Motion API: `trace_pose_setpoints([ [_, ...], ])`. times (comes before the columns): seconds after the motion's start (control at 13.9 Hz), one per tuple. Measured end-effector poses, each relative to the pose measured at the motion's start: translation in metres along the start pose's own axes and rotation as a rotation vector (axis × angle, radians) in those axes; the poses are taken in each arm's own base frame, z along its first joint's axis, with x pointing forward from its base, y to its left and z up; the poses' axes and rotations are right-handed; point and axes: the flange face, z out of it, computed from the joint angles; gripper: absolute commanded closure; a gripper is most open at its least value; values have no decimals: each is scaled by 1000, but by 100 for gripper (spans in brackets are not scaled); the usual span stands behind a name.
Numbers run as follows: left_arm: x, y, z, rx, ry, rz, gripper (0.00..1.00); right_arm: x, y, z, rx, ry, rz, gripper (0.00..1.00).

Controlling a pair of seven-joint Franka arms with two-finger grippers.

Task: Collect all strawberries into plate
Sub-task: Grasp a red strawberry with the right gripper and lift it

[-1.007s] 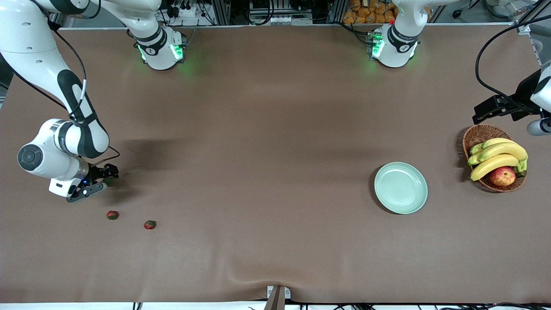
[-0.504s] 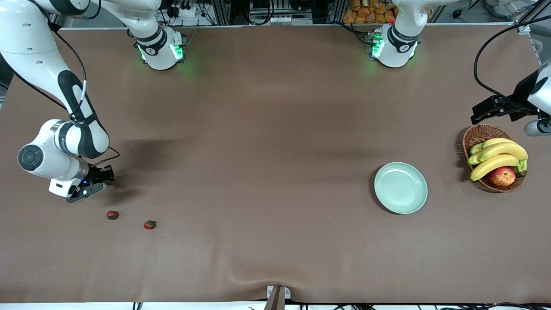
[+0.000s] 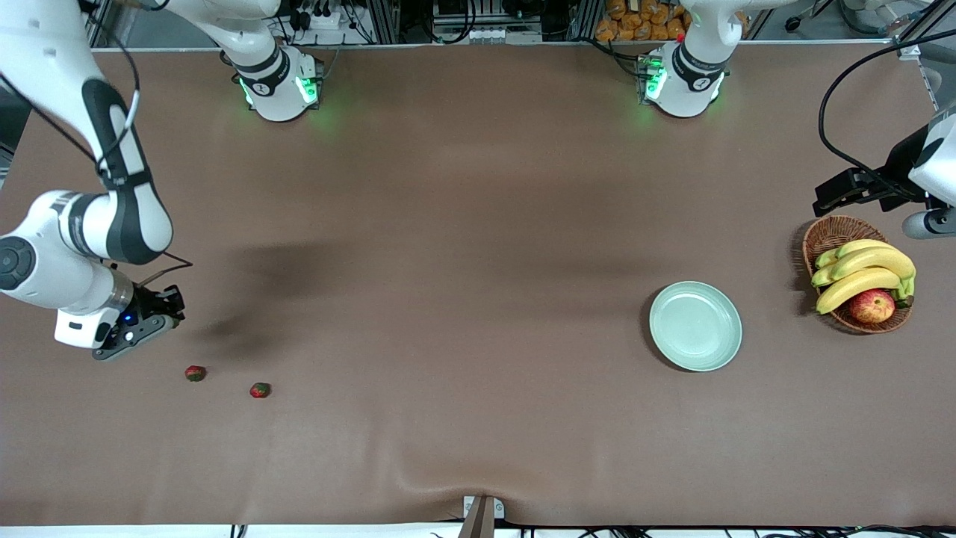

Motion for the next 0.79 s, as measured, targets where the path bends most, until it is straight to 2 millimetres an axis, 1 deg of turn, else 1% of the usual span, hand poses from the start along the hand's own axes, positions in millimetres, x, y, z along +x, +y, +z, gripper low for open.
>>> trace_pose_setpoints([
  [0.07,0,0,0,0,-1,1,0,21,-23,-22,-4,6,-46,100],
  [0.14,0,0,1,0,-2,1,0,42,-47,-39,-14,18,-92,100],
  [0.22,1,0,2,0,-4,1,0,63,-70,-49,-24,32,-136,100],
  [0.36,1,0,6,1,-11,0,0,97,-116,-62,-37,58,-185,100],
  [0.43,2,0,8,1,-13,0,0,111,-136,-66,-39,69,-190,100],
  [0.58,6,1,16,0,-6,1,0,138,-172,-65,-39,81,-179,100],
  [0.72,12,1,31,-2,-6,1,0,165,-210,-54,-33,84,-134,100],
  [0.79,17,2,39,-3,-8,2,0,178,-232,-47,-28,84,-100,100],
])
